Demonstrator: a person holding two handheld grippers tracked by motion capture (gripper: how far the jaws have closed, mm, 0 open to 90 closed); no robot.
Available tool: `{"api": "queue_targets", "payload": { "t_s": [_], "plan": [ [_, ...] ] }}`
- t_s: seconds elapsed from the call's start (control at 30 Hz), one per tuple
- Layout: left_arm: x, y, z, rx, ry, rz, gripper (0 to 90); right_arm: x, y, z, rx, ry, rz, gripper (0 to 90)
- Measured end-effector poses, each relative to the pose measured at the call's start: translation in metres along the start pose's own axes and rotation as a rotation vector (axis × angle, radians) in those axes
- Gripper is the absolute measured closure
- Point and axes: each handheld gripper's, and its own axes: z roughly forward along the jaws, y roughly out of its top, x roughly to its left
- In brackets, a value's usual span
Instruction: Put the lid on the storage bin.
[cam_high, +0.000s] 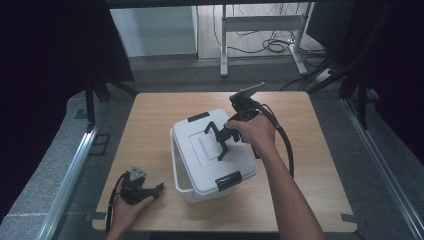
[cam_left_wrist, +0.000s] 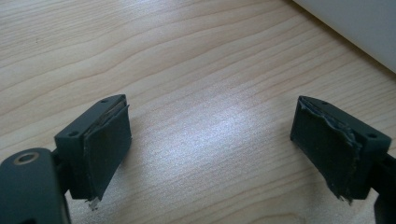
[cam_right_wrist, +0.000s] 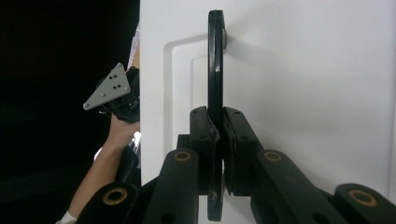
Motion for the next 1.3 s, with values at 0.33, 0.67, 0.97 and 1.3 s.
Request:
{"api": "queue_targets", "payload": {
  "t_s": [0.33, 0.67, 0.97, 1.3],
  "plan": [
    [0.000, 0.000, 0.000, 0.000, 0.000, 0.002, 12.3, 0.002, 0.003, 0.012, 0.006, -0.004, 0.004, 83.7],
    [0.000, 0.000, 0.000, 0.000, 0.000, 0.002, 12.3, 0.010, 0.003, 0.028, 0.028, 0.001, 0.007, 83.8],
    [0.000, 0.000, 0.000, 0.000, -0.001, 0.003, 12.2, 0.014, 0.002, 0.031, 0.021, -0.006, 0.039, 83.9],
    [0.000, 0.000, 0.000, 0.000, -0.002, 0.004, 12.3, 0.015, 0.004, 0.031, -0.008, -0.019, 0.112, 84.0]
  ]
}}
